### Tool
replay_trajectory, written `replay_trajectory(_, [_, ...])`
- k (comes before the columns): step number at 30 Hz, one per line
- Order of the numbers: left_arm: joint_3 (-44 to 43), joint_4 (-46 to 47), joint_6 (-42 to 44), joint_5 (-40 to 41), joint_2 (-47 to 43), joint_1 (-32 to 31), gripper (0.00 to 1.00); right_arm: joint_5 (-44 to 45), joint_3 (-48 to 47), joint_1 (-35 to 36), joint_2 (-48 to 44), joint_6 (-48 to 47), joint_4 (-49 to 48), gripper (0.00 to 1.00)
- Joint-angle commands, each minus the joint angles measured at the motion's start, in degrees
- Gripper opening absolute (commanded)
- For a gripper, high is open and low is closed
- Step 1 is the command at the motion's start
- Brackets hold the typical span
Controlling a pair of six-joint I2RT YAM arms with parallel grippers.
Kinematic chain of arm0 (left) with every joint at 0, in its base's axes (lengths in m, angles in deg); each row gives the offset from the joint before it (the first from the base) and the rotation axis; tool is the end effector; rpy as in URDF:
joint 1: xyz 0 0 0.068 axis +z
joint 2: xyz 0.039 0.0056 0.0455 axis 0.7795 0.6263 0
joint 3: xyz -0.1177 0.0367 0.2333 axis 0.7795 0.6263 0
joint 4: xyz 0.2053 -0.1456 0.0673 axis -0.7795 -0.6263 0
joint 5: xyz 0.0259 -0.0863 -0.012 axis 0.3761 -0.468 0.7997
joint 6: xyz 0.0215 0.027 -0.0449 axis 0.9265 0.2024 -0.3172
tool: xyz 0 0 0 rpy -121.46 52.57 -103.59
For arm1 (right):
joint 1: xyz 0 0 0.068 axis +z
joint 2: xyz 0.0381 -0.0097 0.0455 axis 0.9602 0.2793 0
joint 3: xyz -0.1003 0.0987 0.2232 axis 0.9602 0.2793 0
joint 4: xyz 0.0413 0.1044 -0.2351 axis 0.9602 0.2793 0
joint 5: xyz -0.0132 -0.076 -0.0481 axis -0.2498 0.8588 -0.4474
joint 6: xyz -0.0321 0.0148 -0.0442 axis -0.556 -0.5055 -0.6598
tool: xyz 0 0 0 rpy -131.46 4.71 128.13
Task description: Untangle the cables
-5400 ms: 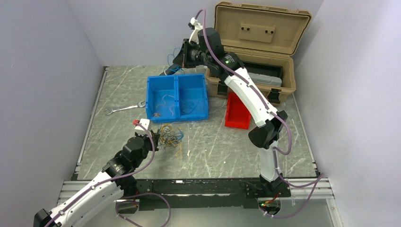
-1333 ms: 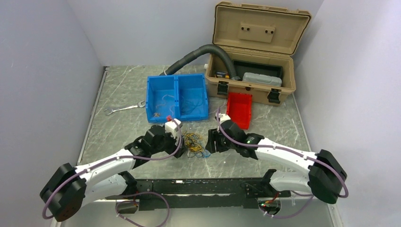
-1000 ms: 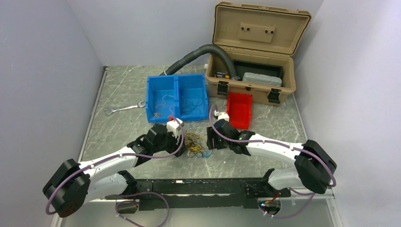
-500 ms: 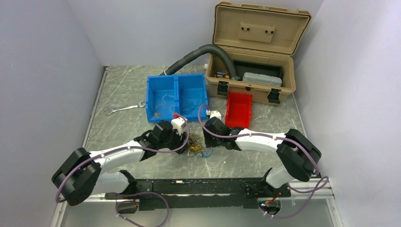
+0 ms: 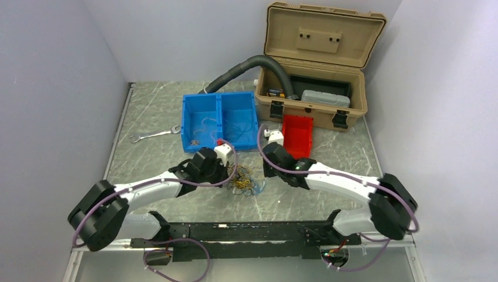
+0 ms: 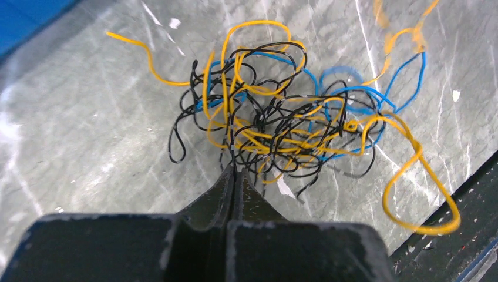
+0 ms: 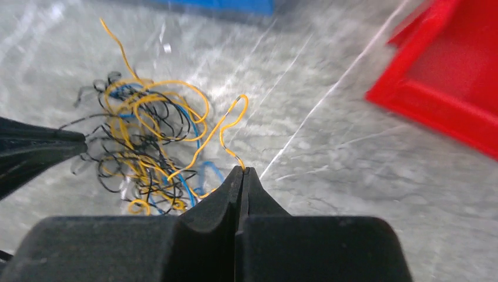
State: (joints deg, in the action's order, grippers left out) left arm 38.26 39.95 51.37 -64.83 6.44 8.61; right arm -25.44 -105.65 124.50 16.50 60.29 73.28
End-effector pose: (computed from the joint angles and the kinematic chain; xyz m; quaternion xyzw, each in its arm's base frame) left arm 0.1800 -0.1717 0.1591 0.2461 0.8772 -0.2418 0.3340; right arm 0.1829 0.2054 0.1876 -0.1129 0.9165 0.1269 0.3621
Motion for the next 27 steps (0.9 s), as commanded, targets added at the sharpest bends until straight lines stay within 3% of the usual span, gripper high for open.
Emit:
replay_trajectory(1, [2.02, 0.56, -0.93, 6.23, -8.72, 0.12, 0.0, 9.47, -2.94, 0.08, -10.46, 1.24, 5.23, 0.0])
replay_trajectory(13, [12.83, 0.19, -4.2, 22.05, -36.11, 0.13, 0.0, 22.47, -7.97, 0.03, -30.62, 3.7, 16.09, 0.0])
replay_trajectory(19, [17.07, -1.09, -5.52, 27.92, -47.81, 0.1, 0.0, 33.31, -11.62, 0.06, -39.58, 6.72, 22.98, 0.0])
replay_trajectory(25, [16.24, -2.81, -6.12, 29.14, -46.89, 0.14, 0.0, 40.02, -15.08, 0.02, -45.02, 6.93, 28.39, 0.0])
replay_trajectory(27, [15.26, -3.6, -6.47, 30.17, -44.84, 0.15, 0.0, 45.41, -18.07, -0.01, -44.63, 10.04, 34.47, 0.0])
